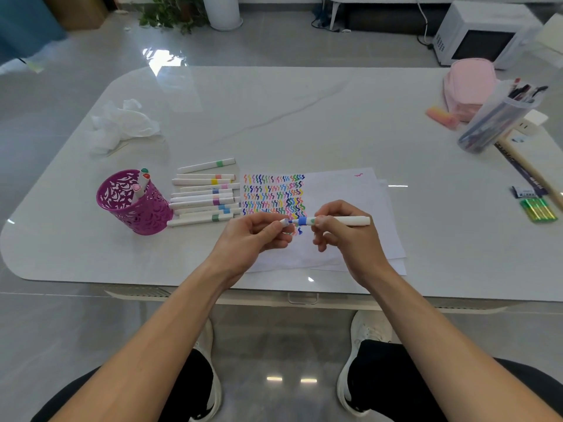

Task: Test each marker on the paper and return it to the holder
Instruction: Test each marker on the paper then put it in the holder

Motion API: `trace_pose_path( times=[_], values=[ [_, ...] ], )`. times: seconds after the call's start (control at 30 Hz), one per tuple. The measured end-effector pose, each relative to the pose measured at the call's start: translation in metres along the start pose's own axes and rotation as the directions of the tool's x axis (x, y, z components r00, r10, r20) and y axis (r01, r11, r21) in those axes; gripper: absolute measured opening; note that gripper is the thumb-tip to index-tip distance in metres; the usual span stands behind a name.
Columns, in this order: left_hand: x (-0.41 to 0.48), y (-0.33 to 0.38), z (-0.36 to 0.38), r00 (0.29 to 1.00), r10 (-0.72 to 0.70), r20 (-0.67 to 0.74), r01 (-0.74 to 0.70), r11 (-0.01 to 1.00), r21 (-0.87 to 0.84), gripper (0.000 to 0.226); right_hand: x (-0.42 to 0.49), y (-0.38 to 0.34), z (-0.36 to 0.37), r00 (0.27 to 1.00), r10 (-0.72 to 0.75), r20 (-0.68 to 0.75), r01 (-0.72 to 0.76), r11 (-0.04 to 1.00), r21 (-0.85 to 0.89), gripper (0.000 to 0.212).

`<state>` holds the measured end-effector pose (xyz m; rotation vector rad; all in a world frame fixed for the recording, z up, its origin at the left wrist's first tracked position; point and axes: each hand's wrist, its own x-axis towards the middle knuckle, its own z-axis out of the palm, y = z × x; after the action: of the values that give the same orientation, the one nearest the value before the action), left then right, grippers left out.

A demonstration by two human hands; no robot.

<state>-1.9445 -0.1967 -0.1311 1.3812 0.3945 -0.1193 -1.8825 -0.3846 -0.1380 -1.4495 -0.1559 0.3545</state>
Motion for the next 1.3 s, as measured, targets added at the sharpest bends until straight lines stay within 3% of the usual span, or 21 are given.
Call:
trace_pose_path(
  times=[0.1, 0.27, 0.53, 1.3],
  values=[
    [-0.001, 0.001, 0.0, 1.0, 0.015, 0.021, -0.015, 0.999, 0.032, 0.019, -0.001, 0.001, -0.002, 1.0, -0.004, 0.021, 0.005, 0.999, -0.048, 0.006],
    [-0.002, -0.001, 0.0, 0.998, 0.064, 0.03, -0.069, 0.969, 0.238, 0.018, -0.003, 0.0, -0.001, 0.997, -0.025, 0.067, 0.038, 0.979, -0.202, 0.005],
    [0.0, -0.005, -0.001, 0.993, 0.118, 0.013, -0.115, 0.933, 0.34, 0.014, -0.004, -0.002, -0.001, 0.997, 0.028, 0.074, -0.02, 0.994, -0.104, 0.017],
    [-0.009, -0.011, 0.013, 0.985, 0.163, -0.055, -0.143, 0.955, 0.26, 0.012, -0.011, 0.007, -0.001, 0.992, 0.102, 0.069, -0.108, 0.99, 0.088, 0.012]
  ],
)
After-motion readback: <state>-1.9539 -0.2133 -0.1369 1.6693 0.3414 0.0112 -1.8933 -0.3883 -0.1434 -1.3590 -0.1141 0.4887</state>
